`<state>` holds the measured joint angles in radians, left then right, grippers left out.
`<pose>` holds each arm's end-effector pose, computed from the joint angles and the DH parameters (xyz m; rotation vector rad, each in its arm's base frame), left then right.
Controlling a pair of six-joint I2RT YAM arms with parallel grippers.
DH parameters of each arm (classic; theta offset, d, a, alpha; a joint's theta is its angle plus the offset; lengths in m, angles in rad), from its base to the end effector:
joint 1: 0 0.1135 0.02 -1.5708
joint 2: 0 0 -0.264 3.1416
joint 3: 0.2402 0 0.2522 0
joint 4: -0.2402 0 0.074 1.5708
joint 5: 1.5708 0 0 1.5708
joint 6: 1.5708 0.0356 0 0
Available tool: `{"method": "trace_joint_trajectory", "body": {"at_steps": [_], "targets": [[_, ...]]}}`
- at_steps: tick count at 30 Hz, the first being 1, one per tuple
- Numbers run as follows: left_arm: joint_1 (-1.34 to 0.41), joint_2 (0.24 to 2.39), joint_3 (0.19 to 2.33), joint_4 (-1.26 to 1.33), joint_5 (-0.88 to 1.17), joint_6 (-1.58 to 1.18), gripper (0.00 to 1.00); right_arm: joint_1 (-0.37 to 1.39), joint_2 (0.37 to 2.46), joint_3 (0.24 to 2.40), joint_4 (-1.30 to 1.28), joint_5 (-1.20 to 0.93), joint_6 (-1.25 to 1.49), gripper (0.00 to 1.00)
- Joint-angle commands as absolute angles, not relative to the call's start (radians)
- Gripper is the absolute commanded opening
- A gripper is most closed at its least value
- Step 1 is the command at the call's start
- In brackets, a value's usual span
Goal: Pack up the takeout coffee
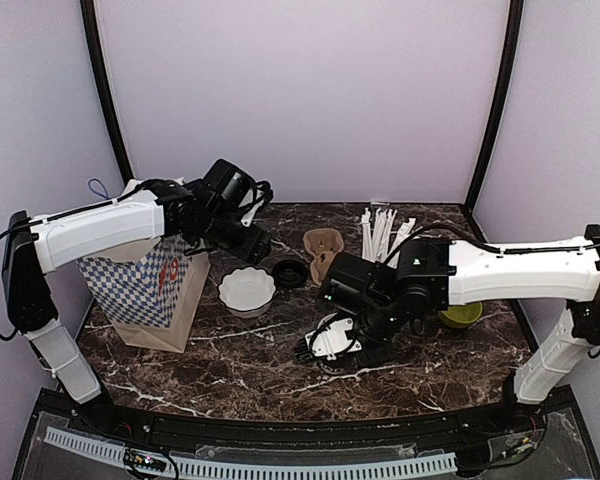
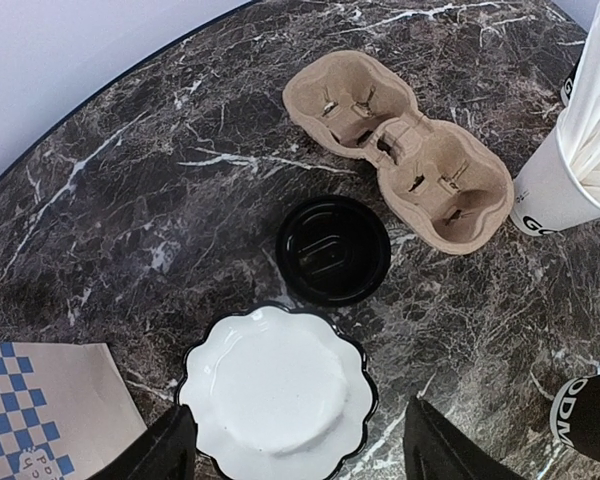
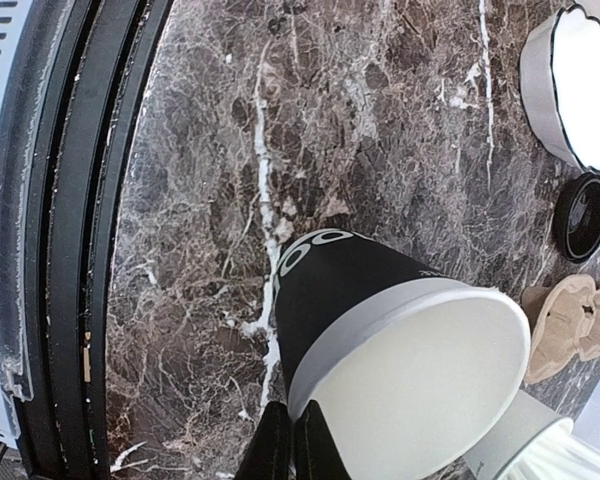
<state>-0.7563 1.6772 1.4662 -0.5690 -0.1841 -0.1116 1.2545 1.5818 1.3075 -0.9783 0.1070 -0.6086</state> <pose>0.2791 -0.2544 0.3067 0.6565 2.2504 -0.2149 0.0998 0.2927 0.2650 -2.2378 1.6936 0.0004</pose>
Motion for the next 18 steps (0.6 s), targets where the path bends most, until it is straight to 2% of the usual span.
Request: {"method": "trace_joint_trajectory", "body": {"at_steps": [1,3,9,16,18], "targets": [[-0.752,1.684,1.434,-0.564,-0.136,-0.072,0.72,1.264,1.615,1.338,-0.927,0.137,-0.585,0.0],[-0.752,1.699,1.44,-0.565,-0.105,-0.051,0.69,1.264,1.633,1.339,-0.93,0.137,-0.585,0.0],[-0.753,1.773,1.515,-0.616,-0.074,-0.014,0.63,1.264,1.66,1.356,-0.95,0.103,-0.582,0.12],[-0.742,1.958,1.713,-0.75,-0.101,-0.043,0.57,1.263,1.619,1.42,-1.034,0.039,-0.604,0.34],[-0.729,2.017,1.785,-0.786,-0.089,-0.053,0.51,1.261,1.564,1.446,-1.095,-0.032,-0.658,0.43]]}}
